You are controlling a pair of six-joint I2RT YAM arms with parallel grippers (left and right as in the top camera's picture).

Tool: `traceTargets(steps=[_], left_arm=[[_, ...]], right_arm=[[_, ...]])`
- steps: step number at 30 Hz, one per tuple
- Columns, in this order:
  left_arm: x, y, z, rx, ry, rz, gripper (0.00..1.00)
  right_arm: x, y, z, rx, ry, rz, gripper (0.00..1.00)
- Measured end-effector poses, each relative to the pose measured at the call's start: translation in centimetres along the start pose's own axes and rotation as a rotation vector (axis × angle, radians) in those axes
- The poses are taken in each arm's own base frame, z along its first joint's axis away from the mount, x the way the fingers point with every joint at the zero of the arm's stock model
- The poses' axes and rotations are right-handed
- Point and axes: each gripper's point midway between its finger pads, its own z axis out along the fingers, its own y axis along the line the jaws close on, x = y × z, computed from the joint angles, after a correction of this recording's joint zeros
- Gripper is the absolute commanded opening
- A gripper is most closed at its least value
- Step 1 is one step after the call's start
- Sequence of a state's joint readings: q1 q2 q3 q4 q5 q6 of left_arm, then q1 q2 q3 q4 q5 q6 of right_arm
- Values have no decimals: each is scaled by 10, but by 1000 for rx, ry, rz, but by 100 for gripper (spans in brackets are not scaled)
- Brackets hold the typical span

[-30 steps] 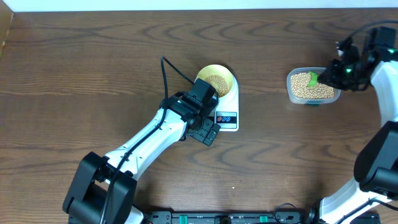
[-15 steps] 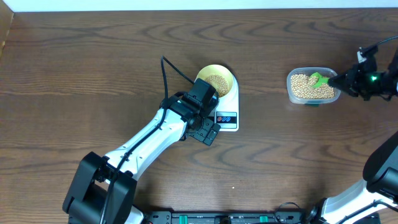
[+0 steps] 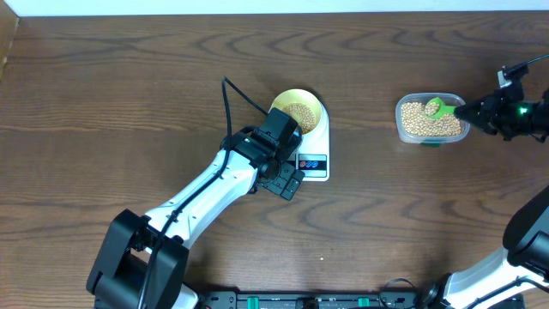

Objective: Scoop item into bowl and weigh 50g on scale

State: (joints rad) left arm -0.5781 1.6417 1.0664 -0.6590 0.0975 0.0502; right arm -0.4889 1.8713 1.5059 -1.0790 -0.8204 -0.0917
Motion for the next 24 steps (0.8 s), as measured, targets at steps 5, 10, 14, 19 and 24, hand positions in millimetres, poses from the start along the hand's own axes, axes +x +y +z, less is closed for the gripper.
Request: traceTargets(steps=[5,10,14,19,24], left_arm=[[-3,0,0,0,-13,1,98],[-3,0,0,0,-13,1,98],[-3,0,0,0,-13,1,98],[-3,0,0,0,-13,1,98],[-5,0,0,0,-19,1,98]], right_arm=[[0,7,0,-38,-3,1,3],[-1,14,-1,-79,-5,2,3],[-1,20,-1,-115,-8,2,3],[-2,29,-2,-170,-14,-4,2],[-5,37,-1,-201,-22,-29,2]])
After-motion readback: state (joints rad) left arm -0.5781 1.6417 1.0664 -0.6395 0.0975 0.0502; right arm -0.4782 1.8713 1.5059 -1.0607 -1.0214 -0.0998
